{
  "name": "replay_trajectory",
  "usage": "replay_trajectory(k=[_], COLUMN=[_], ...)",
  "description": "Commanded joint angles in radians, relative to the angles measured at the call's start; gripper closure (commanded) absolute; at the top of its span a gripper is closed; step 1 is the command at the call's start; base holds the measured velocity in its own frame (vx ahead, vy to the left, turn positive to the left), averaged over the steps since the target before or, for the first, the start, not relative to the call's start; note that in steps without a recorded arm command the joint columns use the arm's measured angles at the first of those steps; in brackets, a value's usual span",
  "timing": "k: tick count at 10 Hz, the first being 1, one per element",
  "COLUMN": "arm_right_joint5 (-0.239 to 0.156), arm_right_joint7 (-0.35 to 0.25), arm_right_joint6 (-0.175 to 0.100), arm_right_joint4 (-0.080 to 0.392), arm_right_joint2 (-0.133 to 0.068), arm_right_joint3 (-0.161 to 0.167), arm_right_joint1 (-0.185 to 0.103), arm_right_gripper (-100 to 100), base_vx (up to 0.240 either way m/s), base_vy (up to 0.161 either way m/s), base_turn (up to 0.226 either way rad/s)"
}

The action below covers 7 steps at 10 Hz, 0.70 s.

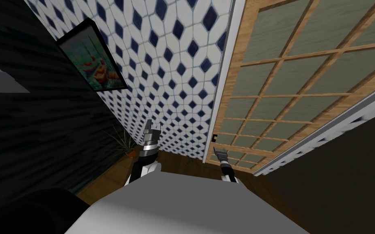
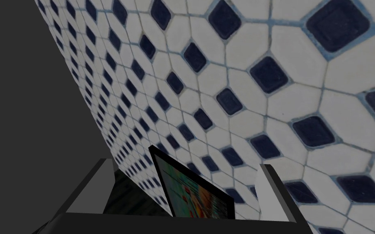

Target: Pull the door open

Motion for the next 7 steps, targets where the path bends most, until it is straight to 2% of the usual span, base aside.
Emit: replay_trajectory(k=[1,2,3,5,6,7], arm_right_joint5=[-0.012,-0.024,-0.024,-0.057,-0.066,-0.066], arm_right_joint7=[0.009,0.017,0.017,0.039,0.045,0.045], arm_right_joint6=[-0.005,-0.006,-0.006,-0.009,-0.009,-0.009], arm_right_joint4=[0.012,0.019,0.019,0.036,0.041,0.041], arm_right_joint2=[-0.005,-0.01,-0.01,-0.024,-0.027,-0.027], arm_right_joint3=[-0.018,-0.038,-0.038,-0.09,-0.104,-0.104], arm_right_joint1=[-0.003,-0.004,-0.004,-0.007,-0.008,-0.008], arm_right_gripper=[-100,-100,-100,-100,-100,-100], base_vx=[0.004,0.004,0.001,0.003,0.01,0.003], base_vy=[-0.033,-0.039,-0.037,-0.047,-0.068,-0.041], base_turn=[0.277,0.276,0.084,0.331,0.271,0.054])
